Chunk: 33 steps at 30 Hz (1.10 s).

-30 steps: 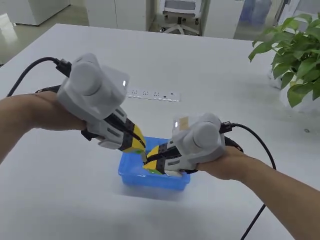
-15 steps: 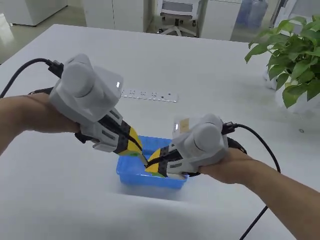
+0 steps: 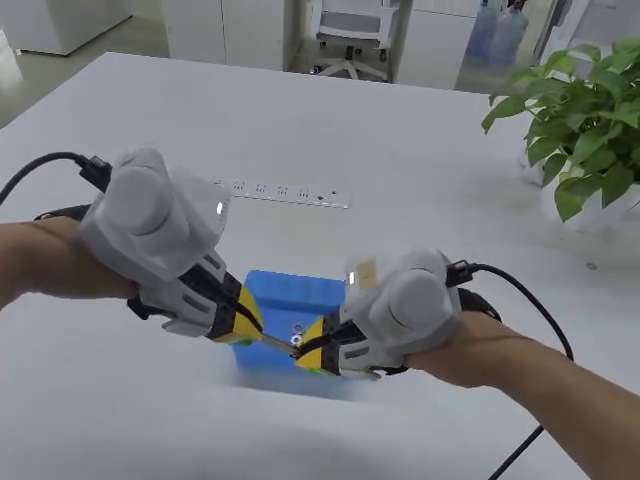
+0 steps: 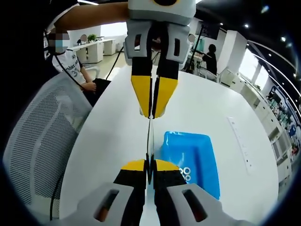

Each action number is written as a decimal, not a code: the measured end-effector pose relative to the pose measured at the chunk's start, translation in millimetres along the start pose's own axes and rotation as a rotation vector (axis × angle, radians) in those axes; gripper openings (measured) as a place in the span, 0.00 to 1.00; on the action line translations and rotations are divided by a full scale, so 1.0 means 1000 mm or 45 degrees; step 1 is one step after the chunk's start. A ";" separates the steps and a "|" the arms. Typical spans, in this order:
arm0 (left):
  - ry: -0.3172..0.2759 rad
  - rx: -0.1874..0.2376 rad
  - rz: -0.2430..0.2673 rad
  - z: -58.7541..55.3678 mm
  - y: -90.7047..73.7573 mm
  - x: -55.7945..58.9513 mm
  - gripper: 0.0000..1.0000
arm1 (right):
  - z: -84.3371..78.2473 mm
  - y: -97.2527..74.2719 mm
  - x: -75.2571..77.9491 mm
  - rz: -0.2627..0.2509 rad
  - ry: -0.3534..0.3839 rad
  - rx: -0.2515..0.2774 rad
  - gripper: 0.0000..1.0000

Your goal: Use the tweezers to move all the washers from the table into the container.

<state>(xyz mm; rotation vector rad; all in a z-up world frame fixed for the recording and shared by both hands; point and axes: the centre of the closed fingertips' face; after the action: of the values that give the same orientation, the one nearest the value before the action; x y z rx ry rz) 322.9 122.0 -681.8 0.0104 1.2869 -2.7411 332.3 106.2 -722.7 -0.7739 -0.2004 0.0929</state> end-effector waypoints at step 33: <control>0.002 -0.166 -0.064 -0.062 0.067 0.034 0.06 | -0.047 0.034 -0.047 0.059 0.047 -0.138 0.05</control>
<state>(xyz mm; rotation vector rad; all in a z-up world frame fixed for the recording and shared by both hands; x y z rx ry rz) 293.6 124.2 -774.5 -0.0311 1.4831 -2.6923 296.5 90.9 -785.7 -0.8879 -0.1534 0.1127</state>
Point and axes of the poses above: the centre of the closed fingertips' face, and the gripper's own axes: y roughly forward along the fingers, x roughly to its right, z roughly out of its top
